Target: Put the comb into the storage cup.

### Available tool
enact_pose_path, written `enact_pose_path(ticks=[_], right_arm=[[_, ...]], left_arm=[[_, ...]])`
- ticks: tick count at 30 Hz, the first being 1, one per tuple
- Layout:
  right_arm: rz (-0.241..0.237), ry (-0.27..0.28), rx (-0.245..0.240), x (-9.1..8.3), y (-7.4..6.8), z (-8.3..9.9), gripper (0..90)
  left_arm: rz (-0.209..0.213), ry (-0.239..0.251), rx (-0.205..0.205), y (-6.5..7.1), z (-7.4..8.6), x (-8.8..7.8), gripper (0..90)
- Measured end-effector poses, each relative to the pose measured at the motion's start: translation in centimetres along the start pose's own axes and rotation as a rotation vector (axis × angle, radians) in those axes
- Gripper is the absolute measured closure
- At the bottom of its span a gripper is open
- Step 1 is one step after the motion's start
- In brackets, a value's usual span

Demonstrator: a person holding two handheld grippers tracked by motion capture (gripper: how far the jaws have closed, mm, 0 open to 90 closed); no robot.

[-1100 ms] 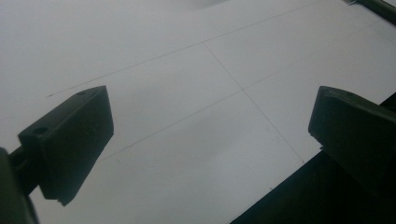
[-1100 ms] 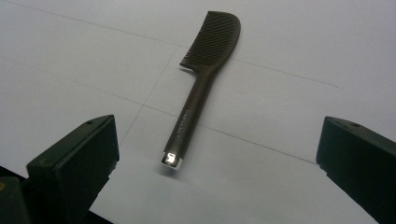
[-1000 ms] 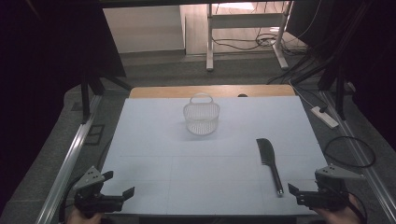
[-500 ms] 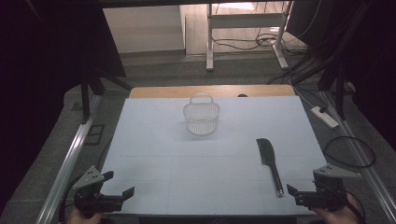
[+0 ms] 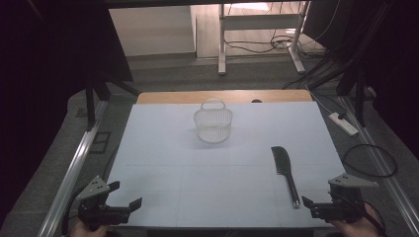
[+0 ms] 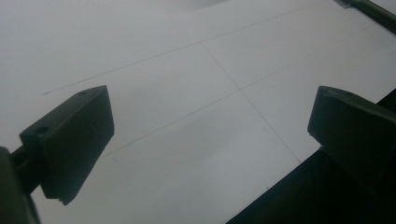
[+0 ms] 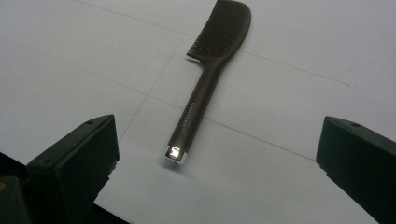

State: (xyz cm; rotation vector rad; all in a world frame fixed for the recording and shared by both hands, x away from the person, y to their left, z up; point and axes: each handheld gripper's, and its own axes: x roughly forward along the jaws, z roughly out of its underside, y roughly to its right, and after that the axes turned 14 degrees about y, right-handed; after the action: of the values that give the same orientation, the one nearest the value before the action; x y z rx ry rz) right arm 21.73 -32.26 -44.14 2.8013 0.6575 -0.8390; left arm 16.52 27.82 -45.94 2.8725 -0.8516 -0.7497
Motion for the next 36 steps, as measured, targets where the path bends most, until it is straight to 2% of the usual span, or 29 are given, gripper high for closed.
enact_pose_path(ticks=[3, 19, 27, 36], right_arm=[[-0.007, -0.017, -0.007, 0.2, 0.0, -0.1, 0.0], [-0.07, -0.035, -0.005, 1.0, 0.1, -1.2, 0.0], [-0.101, -0.05, -0.058, 1.9, -0.6, -1.9, 0.0], [-0.132, -0.089, -0.091, 3.2, -0.7, -2.4, 0.0]], left_arm=[[-0.001, 0.001, -0.003, 0.0, 0.0, 0.0, 1.4], [0.0, 0.001, -0.012, -0.1, 0.0, 0.0, 1.4], [-0.001, 0.002, -0.014, -0.1, 0.0, 0.0, 1.4], [-0.001, 0.003, -0.019, -0.2, 0.0, 0.0, 1.5]])
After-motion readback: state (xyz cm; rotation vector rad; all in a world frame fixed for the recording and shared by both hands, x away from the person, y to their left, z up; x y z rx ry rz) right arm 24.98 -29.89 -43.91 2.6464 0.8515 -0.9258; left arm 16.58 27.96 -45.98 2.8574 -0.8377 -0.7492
